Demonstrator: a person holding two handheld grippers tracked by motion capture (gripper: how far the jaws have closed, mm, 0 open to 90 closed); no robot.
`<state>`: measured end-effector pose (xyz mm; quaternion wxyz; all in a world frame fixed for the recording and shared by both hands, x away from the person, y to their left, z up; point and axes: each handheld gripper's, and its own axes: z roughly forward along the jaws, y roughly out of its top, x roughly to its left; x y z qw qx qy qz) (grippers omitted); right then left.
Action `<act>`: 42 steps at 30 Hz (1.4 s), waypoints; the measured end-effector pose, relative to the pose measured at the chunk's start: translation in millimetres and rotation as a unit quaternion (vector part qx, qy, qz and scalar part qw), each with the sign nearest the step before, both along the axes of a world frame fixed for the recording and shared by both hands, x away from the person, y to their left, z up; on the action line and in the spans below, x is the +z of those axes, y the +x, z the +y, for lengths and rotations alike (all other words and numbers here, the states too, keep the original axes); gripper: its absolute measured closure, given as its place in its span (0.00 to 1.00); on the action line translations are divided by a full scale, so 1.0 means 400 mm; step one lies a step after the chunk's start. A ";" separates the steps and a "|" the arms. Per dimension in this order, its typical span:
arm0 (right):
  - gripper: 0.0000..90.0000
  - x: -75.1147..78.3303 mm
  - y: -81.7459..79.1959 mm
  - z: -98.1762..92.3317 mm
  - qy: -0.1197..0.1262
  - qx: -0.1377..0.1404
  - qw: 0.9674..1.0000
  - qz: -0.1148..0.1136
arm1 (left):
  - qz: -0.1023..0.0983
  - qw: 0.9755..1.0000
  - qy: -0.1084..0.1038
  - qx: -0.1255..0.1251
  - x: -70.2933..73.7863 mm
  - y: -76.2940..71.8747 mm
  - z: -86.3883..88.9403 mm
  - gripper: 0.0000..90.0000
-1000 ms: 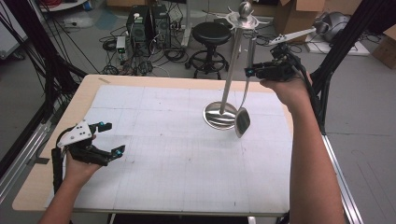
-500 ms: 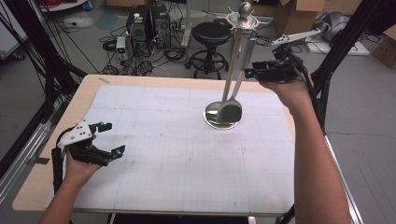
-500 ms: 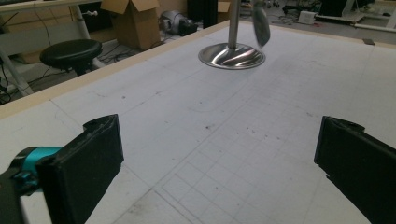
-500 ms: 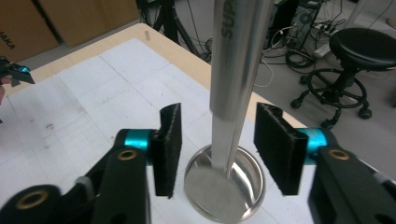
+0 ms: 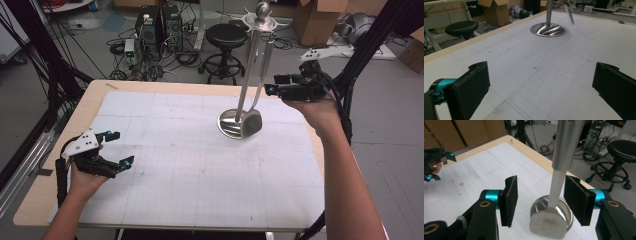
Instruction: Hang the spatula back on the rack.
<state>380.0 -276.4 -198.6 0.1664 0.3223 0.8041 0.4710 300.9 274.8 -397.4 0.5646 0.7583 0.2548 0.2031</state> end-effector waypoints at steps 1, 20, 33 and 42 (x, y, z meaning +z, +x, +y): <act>0.49 -0.003 -0.007 -0.001 0.002 0.004 1.000 -0.004 | -0.001 1.000 0.001 0.000 0.000 0.000 0.001 0.02; 0.39 -0.123 -0.110 -0.014 0.043 0.050 0.997 -0.030 | 0.003 1.000 0.000 -0.002 -0.001 0.000 0.001 0.02; 0.36 -0.184 -0.133 -0.005 0.049 0.065 0.996 -0.036 | 0.004 1.000 -0.008 -0.009 0.000 -0.002 0.003 0.02; 0.32 -0.238 -0.160 0.007 0.065 0.085 0.993 -0.045 | 0.005 1.000 -0.011 -0.013 0.000 -0.001 0.002 0.02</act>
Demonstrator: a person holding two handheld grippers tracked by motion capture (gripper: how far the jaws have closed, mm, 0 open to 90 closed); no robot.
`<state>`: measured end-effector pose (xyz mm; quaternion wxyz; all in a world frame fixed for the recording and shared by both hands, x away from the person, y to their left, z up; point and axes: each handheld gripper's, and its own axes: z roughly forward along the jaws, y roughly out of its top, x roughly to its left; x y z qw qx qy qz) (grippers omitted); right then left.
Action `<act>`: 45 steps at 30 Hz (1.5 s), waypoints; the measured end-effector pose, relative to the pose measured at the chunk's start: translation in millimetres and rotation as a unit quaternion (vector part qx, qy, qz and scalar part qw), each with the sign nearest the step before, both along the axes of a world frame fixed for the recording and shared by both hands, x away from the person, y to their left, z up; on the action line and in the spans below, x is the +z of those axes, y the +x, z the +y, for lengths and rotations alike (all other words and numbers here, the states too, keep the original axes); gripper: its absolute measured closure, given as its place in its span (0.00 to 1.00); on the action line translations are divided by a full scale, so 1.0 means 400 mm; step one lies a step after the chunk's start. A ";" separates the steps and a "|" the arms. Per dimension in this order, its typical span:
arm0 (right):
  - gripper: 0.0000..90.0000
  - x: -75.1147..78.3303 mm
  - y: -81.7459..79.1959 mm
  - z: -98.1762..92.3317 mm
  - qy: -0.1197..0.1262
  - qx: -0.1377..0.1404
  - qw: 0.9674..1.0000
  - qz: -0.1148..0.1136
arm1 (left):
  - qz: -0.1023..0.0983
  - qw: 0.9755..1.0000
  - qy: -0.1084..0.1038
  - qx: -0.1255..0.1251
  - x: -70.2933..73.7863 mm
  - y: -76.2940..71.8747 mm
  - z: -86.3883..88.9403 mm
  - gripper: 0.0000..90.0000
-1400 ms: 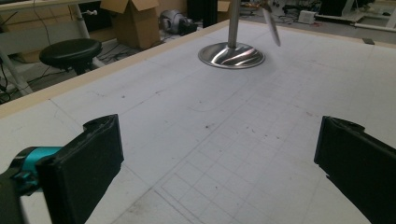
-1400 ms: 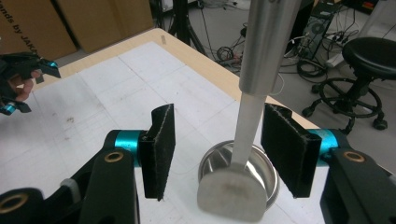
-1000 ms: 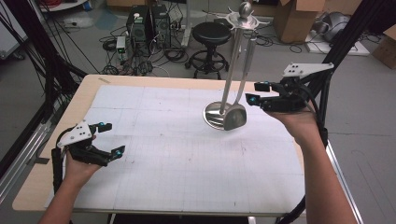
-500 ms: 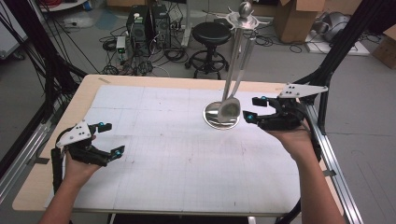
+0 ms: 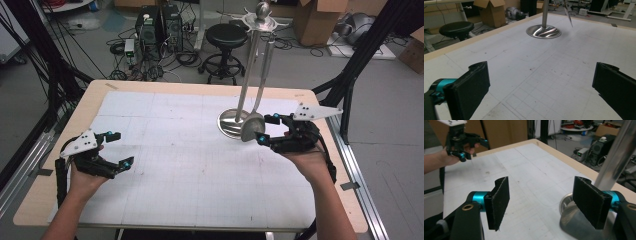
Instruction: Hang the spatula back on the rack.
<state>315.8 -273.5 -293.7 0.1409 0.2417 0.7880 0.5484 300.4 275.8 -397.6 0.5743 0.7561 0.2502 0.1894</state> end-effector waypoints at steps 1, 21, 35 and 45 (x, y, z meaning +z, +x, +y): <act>0.31 -0.007 -0.003 0.000 0.002 0.000 1.000 0.000 | 0.001 1.000 0.000 -0.001 0.000 0.000 0.000 0.02; 0.24 -0.128 -0.072 0.016 0.015 0.007 1.000 -0.012 | 0.002 1.000 -0.003 -0.013 -0.003 0.000 -0.009 0.02; 0.16 -0.218 -0.071 -0.037 0.042 -0.002 0.999 0.005 | 0.012 1.000 -0.019 -0.018 -0.009 0.007 -0.016 0.02; 0.12 -0.250 -0.063 -0.055 0.047 -0.015 0.999 0.015 | 0.028 0.999 -0.026 -0.030 -0.020 0.010 -0.024 0.02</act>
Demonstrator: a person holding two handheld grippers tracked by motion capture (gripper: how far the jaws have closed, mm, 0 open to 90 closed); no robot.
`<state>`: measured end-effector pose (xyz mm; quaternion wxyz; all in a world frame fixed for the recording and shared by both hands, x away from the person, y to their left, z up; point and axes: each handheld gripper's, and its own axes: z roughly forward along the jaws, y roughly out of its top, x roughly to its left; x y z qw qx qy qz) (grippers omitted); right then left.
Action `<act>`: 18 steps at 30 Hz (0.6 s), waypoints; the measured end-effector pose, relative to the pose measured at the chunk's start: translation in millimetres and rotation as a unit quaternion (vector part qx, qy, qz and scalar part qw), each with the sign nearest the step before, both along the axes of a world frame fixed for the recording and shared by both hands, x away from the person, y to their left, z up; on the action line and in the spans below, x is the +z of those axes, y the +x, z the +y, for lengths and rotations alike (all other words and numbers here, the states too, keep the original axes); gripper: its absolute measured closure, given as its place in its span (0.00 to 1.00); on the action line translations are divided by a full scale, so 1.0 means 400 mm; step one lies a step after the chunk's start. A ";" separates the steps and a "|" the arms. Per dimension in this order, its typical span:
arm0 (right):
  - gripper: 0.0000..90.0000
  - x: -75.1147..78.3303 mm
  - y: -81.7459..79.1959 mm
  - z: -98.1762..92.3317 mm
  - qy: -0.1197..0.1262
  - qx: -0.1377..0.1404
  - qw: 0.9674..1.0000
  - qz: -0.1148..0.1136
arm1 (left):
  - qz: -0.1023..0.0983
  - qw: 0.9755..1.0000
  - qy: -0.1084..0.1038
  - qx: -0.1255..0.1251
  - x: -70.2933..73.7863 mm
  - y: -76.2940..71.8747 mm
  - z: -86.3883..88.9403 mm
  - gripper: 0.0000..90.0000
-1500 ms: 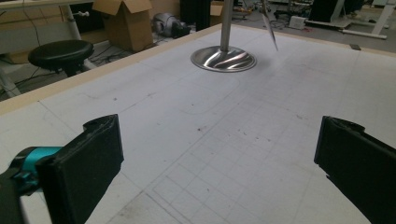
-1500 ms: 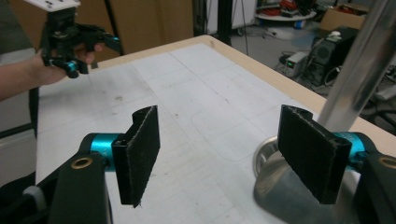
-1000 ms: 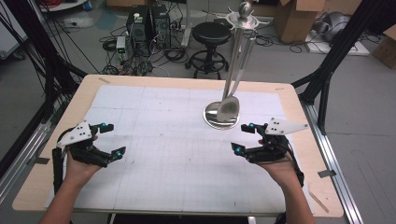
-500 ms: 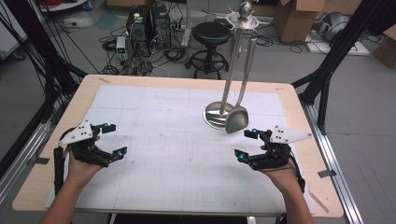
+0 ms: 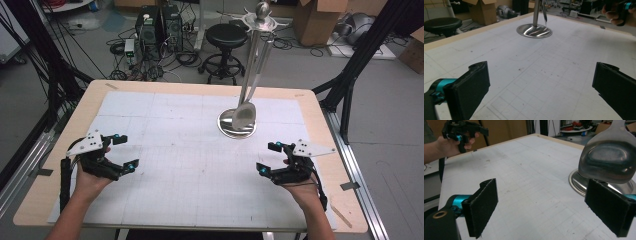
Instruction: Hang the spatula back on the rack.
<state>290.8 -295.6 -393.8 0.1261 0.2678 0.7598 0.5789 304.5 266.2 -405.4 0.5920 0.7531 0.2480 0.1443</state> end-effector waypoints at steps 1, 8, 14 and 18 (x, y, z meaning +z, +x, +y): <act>0.11 -0.002 0.001 0.001 -0.001 0.000 1.000 0.002 | 0.002 1.000 -0.002 -0.001 -0.002 0.003 0.001 0.02; 0.11 -0.006 0.001 -0.001 -0.002 -0.005 1.000 0.006 | 0.006 1.000 -0.007 -0.006 -0.010 0.011 -0.002 0.02; 0.11 -0.004 -0.006 -0.005 -0.001 -0.011 1.000 0.007 | 0.005 1.000 -0.017 0.000 -0.007 0.011 0.001 0.02; 0.11 -0.011 0.002 -0.005 -0.002 -0.010 1.000 0.023 | 0.008 1.000 -0.012 0.002 -0.010 0.014 0.002 0.02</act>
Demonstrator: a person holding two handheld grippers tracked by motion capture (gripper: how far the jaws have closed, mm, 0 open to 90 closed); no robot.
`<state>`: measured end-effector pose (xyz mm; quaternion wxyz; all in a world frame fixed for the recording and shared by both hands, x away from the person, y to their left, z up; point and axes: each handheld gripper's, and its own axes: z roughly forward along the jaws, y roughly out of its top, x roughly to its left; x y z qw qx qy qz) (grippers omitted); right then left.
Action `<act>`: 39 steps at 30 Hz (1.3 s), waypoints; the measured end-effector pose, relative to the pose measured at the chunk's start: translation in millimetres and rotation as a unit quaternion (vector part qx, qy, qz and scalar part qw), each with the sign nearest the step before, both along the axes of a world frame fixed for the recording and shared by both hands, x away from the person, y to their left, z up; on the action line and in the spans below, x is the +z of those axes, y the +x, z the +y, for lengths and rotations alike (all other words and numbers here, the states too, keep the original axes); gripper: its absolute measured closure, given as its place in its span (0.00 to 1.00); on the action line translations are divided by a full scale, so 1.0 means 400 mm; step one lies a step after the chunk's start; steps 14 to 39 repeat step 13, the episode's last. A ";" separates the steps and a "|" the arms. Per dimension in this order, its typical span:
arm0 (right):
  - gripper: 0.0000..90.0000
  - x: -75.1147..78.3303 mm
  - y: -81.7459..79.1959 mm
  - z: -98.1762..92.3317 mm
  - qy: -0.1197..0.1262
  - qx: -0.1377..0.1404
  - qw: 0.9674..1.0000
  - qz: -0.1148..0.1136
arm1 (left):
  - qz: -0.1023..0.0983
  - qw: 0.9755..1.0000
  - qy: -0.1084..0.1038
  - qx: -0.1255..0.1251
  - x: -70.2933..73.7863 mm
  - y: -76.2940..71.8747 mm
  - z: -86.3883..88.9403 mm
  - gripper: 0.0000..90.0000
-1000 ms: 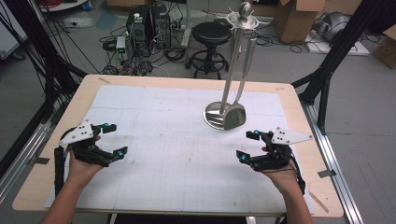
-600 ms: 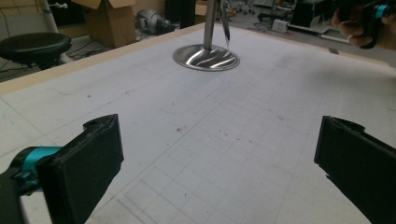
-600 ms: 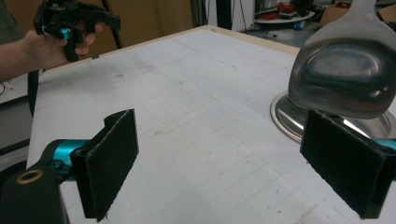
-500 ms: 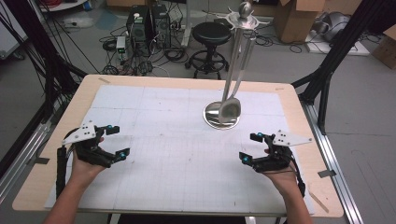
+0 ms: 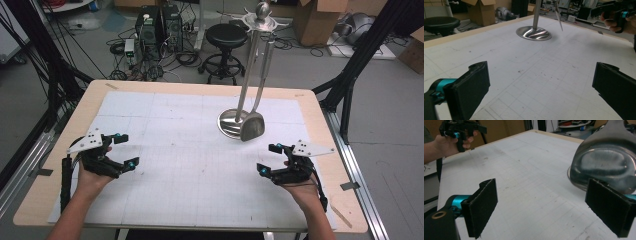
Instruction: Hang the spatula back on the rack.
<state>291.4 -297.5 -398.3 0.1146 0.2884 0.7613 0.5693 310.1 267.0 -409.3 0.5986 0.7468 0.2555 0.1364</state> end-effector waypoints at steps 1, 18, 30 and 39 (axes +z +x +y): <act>0.11 -0.002 0.003 0.002 -0.002 0.001 1.000 0.000 | 0.000 1.000 0.000 0.001 -0.001 0.001 0.000 0.02; 0.11 -0.009 0.002 0.000 -0.012 0.000 1.000 0.007 | 0.004 1.000 -0.003 0.003 -0.008 0.014 -0.001 0.02; 0.11 -0.009 0.002 0.000 -0.012 0.000 1.000 0.007 | 0.004 1.000 -0.003 0.003 -0.008 0.014 -0.001 0.02; 0.11 -0.009 0.002 0.000 -0.012 0.000 1.000 0.007 | 0.004 1.000 -0.003 0.003 -0.008 0.014 -0.001 0.02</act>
